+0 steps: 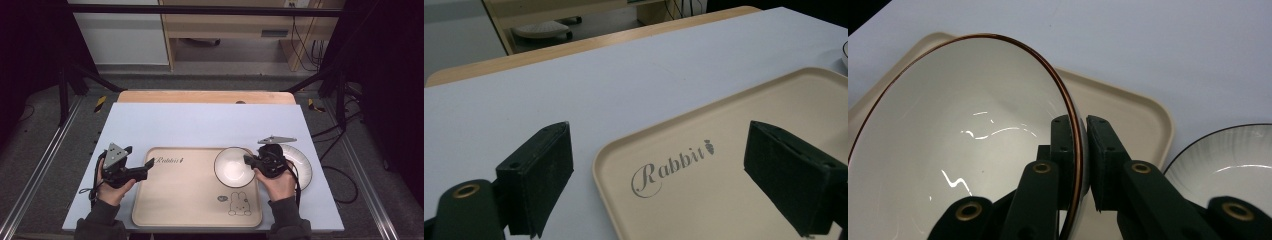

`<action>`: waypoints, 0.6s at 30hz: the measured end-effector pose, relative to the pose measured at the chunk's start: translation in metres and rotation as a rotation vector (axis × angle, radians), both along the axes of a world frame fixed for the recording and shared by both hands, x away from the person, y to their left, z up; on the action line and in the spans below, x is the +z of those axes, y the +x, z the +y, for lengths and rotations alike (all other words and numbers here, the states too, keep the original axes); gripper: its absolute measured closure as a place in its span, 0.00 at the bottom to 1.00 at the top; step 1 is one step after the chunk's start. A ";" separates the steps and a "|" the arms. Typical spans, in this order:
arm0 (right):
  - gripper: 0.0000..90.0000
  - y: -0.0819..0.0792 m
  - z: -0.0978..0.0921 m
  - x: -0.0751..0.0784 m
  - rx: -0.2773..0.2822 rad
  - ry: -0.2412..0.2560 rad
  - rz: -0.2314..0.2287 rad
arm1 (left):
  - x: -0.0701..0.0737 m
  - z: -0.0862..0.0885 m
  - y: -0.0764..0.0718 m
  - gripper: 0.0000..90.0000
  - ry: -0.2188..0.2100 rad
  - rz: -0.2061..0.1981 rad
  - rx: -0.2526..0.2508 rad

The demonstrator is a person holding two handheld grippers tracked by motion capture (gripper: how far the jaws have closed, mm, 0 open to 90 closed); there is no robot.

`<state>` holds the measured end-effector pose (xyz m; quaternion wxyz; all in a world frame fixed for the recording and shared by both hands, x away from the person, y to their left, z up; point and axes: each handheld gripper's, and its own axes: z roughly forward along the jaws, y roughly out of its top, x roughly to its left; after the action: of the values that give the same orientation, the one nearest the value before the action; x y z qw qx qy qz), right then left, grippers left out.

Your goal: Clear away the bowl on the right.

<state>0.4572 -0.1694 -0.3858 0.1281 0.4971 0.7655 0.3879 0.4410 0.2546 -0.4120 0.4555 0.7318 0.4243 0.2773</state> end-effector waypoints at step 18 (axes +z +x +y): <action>0.92 0.008 0.024 -0.008 0.036 0.007 0.012 | -0.001 0.001 0.001 0.13 0.001 0.004 0.000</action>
<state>0.4649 -0.1453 -0.3943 0.1147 0.4859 0.7738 0.3898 0.4417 0.2552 -0.4127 0.4541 0.7326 0.4252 0.2762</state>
